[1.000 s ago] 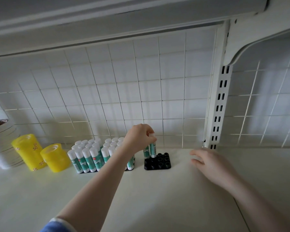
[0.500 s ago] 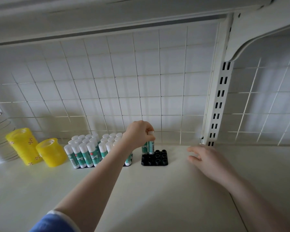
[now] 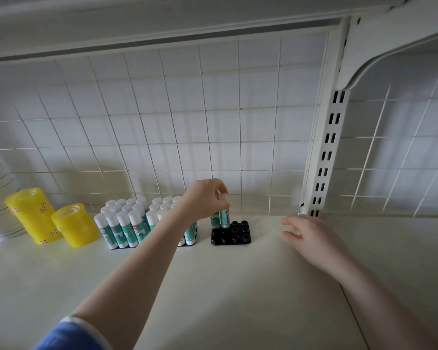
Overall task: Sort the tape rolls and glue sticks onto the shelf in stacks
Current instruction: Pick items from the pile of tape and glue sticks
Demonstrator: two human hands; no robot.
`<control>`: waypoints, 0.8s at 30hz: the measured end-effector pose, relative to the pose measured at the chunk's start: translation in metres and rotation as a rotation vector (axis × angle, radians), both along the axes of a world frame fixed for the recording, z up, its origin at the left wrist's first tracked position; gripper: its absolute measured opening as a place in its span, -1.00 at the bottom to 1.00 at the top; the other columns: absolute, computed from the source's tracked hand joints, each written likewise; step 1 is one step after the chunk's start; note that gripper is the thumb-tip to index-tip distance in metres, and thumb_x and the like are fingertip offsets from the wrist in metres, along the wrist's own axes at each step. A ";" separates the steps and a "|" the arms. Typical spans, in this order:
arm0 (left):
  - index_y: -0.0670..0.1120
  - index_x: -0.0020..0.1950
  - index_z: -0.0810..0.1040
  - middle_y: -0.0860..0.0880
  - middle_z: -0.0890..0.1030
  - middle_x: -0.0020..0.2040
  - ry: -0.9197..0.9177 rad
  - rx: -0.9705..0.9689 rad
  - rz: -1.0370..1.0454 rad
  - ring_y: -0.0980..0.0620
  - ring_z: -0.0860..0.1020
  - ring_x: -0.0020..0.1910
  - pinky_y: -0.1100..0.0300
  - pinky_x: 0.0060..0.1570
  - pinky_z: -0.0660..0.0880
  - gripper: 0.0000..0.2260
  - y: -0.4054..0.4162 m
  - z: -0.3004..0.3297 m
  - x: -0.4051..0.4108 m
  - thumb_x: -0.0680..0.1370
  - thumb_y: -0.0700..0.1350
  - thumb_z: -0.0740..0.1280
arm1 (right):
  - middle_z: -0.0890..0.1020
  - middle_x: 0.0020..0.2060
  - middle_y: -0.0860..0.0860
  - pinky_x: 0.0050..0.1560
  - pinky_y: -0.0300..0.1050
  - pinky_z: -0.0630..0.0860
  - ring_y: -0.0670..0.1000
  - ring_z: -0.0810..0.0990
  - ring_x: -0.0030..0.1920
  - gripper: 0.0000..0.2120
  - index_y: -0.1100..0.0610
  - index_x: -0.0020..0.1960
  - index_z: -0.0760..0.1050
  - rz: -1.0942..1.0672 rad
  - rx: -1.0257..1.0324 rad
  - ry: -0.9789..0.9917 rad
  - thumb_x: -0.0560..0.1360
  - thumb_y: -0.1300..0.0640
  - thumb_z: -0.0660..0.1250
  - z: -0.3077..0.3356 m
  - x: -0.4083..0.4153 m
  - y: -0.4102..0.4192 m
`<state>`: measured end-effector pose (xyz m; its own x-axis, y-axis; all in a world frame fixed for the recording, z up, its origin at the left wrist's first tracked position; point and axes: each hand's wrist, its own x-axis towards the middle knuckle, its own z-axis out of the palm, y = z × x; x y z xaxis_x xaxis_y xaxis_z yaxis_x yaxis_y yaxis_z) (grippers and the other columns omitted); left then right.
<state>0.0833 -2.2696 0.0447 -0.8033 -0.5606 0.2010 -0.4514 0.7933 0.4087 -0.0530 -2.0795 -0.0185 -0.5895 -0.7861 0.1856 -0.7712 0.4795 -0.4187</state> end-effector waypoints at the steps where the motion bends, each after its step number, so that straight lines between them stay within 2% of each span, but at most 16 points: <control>1: -0.07 0.10 0.54 0.03 0.56 -0.13 -0.006 0.000 0.001 -0.02 0.55 -0.11 0.16 -0.11 0.49 -0.78 0.000 0.000 0.000 0.46 -0.12 0.31 | 0.55 0.20 0.01 0.15 -0.07 0.44 0.04 0.53 0.19 -0.67 0.03 0.30 0.47 -0.003 -0.003 0.003 0.55 0.02 0.26 0.000 0.000 0.000; 3: -0.03 0.15 0.51 0.05 0.55 -0.11 -0.014 0.009 -0.005 0.02 0.53 -0.11 0.20 -0.10 0.48 -0.73 0.000 0.001 0.002 0.45 -0.10 0.33 | 0.54 0.22 0.00 0.16 -0.08 0.43 0.03 0.52 0.20 -0.66 0.03 0.31 0.46 -0.010 -0.008 0.004 0.55 0.02 0.26 0.001 0.000 0.002; 6: 0.01 0.18 0.50 0.04 0.57 0.03 -0.026 0.007 -0.001 0.05 0.53 -0.01 0.15 -0.01 0.50 -0.68 0.001 0.002 0.003 0.43 -0.08 0.36 | 0.50 0.27 -0.01 0.18 -0.09 0.42 0.02 0.49 0.24 -0.65 0.00 0.32 0.44 -0.033 -0.010 0.019 0.56 0.00 0.24 0.003 -0.001 0.006; 10: -0.01 0.24 0.47 0.01 0.53 0.16 -0.004 -0.127 0.023 0.01 0.47 0.16 0.10 0.08 0.45 -0.64 0.004 0.004 0.008 0.45 -0.04 0.37 | 0.48 0.30 -0.01 0.15 -0.10 0.42 0.07 0.47 0.25 -0.64 -0.01 0.34 0.41 -0.101 0.077 0.099 0.56 -0.02 0.20 0.014 -0.010 0.015; 13: -0.03 0.27 0.45 0.00 0.51 0.20 0.048 -0.265 0.077 -0.01 0.40 0.23 0.10 0.11 0.41 -0.67 0.018 0.003 0.014 0.51 -0.04 0.31 | 0.54 0.23 0.01 0.05 -0.10 0.44 0.11 0.51 0.18 -0.68 0.01 0.27 0.45 -0.156 0.136 0.189 0.55 0.00 0.19 0.025 -0.014 0.026; 16: -0.06 0.27 0.46 0.00 0.51 0.20 0.126 -0.346 0.143 -0.02 0.40 0.23 0.11 0.05 0.42 -0.68 0.040 -0.004 0.024 0.52 -0.07 0.29 | 0.58 0.14 0.02 0.02 -0.09 0.46 0.12 0.53 0.13 -0.74 0.04 0.17 0.48 -0.188 0.124 0.308 0.54 0.00 0.18 0.027 -0.013 0.042; 21: -0.06 0.27 0.46 0.01 0.50 0.21 0.173 -0.315 0.158 -0.03 0.41 0.21 0.16 0.07 0.35 -0.67 0.085 -0.025 0.038 0.52 -0.05 0.30 | 0.54 0.16 -0.01 0.12 -0.08 0.37 0.07 0.47 0.18 -0.72 0.03 0.21 0.45 -0.240 0.091 0.421 0.56 -0.02 0.16 0.014 -0.004 0.084; 24: -0.06 0.27 0.46 0.00 0.49 0.22 0.155 -0.283 0.125 -0.04 0.41 0.22 0.15 0.13 0.34 -0.65 0.112 -0.034 0.045 0.51 -0.02 0.31 | 0.62 0.00 0.10 0.02 0.02 0.46 0.17 0.56 0.03 -0.73 0.12 0.14 0.54 -0.280 -0.002 0.433 0.48 0.06 0.34 0.008 0.008 0.122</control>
